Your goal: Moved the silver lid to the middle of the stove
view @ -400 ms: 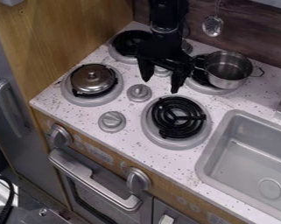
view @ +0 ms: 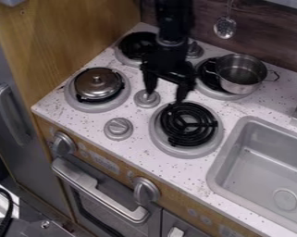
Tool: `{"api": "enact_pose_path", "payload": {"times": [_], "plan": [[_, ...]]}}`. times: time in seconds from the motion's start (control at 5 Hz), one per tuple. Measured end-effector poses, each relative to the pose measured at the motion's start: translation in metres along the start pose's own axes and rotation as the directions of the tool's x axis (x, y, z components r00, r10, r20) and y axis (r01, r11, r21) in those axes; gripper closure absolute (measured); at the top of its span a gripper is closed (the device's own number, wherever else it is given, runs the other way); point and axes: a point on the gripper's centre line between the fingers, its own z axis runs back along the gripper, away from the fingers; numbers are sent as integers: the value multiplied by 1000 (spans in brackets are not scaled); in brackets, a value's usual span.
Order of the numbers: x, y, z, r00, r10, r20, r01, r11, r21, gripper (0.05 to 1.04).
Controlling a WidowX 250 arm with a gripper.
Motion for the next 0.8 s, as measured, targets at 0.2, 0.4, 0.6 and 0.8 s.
{"api": "enact_pose_path", "payload": {"times": [0.2,0.4,0.6,0.8], "plan": [[12,57,-13,994,106,40,-107,994,31,85],[19,101,-22,980,189,66,-193,980,47,85],[20,145,-23,958,270,100,-275,960,44,85],[23,160,-25,948,299,112,-305,951,44,85]]}}
